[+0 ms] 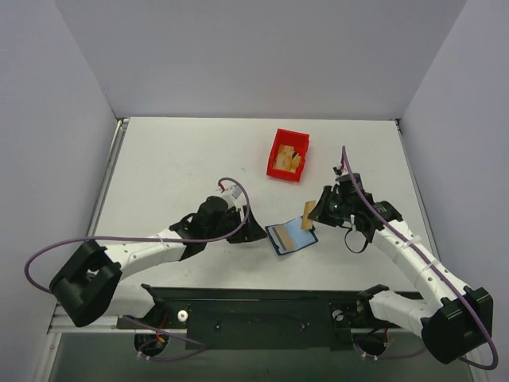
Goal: Put the credit cards into the card holder
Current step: Turn over the card slot in the card holder.
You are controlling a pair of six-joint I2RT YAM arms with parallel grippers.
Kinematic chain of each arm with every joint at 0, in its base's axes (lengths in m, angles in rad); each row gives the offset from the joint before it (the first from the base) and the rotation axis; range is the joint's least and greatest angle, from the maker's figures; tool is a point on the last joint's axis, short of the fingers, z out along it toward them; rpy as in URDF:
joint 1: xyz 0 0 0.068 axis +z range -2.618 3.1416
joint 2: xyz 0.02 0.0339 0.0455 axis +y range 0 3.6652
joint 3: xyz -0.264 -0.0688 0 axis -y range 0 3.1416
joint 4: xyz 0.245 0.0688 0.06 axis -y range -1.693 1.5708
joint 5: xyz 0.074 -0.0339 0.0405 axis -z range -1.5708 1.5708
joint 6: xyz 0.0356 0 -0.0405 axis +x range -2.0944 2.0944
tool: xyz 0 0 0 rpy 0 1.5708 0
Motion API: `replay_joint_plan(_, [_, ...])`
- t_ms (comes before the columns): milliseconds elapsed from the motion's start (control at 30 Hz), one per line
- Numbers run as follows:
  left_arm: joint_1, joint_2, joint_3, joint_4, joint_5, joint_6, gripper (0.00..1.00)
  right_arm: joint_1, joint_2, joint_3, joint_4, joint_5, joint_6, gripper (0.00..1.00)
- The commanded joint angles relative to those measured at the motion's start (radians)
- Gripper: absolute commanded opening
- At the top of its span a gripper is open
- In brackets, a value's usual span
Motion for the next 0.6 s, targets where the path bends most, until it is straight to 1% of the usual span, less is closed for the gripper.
replay_joint_plan(0, [-0.065, 0.109, -0.003, 0.199, -0.047, -0.054, 0.71, -0.038, -0.032, -0.005, -0.030, 0.003, -0.023, 0.00])
replay_joint_plan(133, [-0.115, 0.182, -0.023, 0.275, -0.085, -0.097, 0.72, -0.063, -0.052, -0.014, -0.035, -0.020, -0.026, 0.00])
replay_joint_plan(200, [-0.138, 0.212, -0.030, 0.303, -0.115, -0.120, 0.74, -0.070, -0.065, -0.024, -0.035, -0.027, -0.025, 0.00])
replay_joint_plan(367, [-0.145, 0.277, -0.043, 0.384, -0.171, -0.178, 0.76, -0.084, -0.086, -0.037, -0.038, -0.041, -0.019, 0.00])
replay_joint_plan(567, [-0.145, 0.380, -0.005, 0.478, -0.187, -0.210, 0.76, -0.087, -0.097, -0.039, -0.042, -0.046, -0.020, 0.00])
